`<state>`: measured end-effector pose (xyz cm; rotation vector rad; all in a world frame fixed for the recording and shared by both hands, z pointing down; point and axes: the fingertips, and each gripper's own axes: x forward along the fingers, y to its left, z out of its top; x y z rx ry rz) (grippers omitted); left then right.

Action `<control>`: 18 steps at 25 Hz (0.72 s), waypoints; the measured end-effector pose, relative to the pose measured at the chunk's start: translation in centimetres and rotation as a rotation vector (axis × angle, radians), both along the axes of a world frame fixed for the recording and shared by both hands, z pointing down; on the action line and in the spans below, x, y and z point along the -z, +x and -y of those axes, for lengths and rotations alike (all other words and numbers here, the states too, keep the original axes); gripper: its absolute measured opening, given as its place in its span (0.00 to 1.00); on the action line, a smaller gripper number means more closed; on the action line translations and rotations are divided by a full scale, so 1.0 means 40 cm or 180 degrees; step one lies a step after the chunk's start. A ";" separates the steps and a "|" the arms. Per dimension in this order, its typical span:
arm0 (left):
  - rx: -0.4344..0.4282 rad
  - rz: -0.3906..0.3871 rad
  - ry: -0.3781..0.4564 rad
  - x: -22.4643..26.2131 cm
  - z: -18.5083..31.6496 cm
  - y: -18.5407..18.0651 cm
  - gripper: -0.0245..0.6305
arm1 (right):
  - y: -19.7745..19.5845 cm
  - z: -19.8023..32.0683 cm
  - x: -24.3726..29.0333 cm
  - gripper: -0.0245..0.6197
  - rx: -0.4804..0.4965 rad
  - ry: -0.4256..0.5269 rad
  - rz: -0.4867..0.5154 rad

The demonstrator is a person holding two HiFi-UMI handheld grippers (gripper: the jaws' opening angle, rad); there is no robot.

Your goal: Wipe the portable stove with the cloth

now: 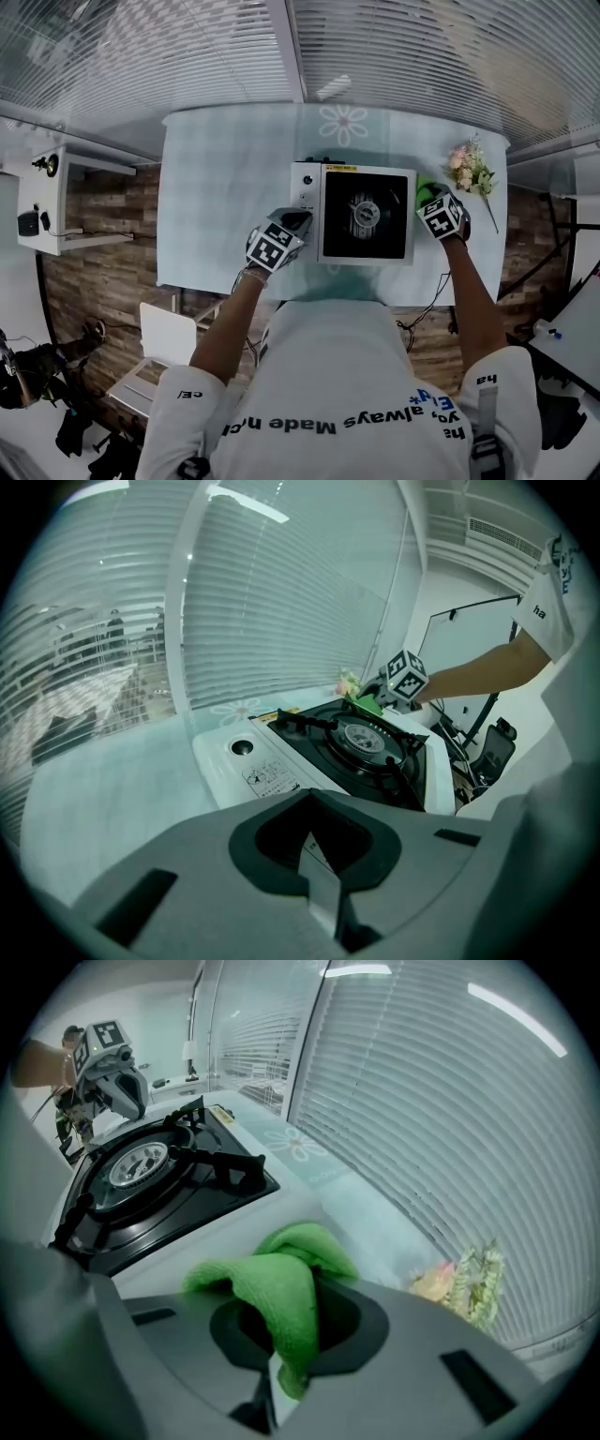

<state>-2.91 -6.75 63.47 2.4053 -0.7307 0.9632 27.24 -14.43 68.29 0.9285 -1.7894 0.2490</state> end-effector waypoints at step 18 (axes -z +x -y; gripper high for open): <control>0.0041 -0.0037 -0.0040 -0.001 0.000 -0.001 0.05 | 0.006 0.133 0.002 0.08 0.0056 -0.0108 -0.0055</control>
